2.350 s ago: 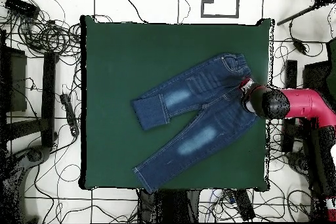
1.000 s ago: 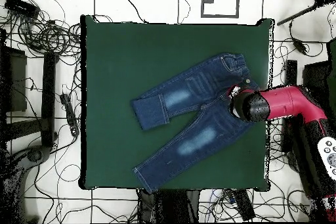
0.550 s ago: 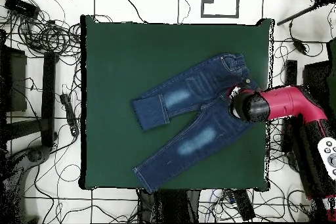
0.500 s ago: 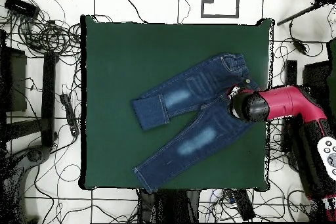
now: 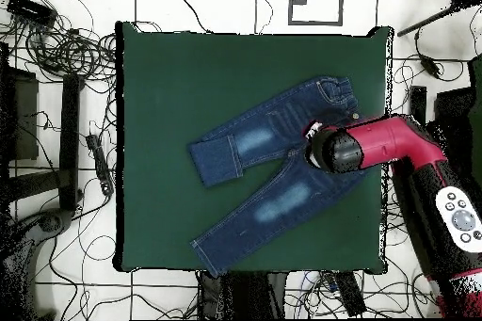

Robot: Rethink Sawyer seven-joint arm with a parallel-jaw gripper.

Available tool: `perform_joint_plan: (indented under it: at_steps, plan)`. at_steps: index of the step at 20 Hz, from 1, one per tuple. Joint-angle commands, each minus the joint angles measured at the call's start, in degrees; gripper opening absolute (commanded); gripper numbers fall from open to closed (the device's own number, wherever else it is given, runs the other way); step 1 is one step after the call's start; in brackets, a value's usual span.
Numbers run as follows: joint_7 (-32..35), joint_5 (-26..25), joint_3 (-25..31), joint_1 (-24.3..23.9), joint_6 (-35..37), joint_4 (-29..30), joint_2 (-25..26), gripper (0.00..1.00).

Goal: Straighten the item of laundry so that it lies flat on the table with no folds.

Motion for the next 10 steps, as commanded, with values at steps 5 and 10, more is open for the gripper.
perform_joint_plan:
  at_steps: [5, 10]
  plan:
    - [24.04, 2.55, -2.97, 7.31, 0.33, 5.66, 0.67, 1.00]
    - [27.83, 1.65, -3.91, 9.86, -0.89, 4.30, 2.67, 1.00]
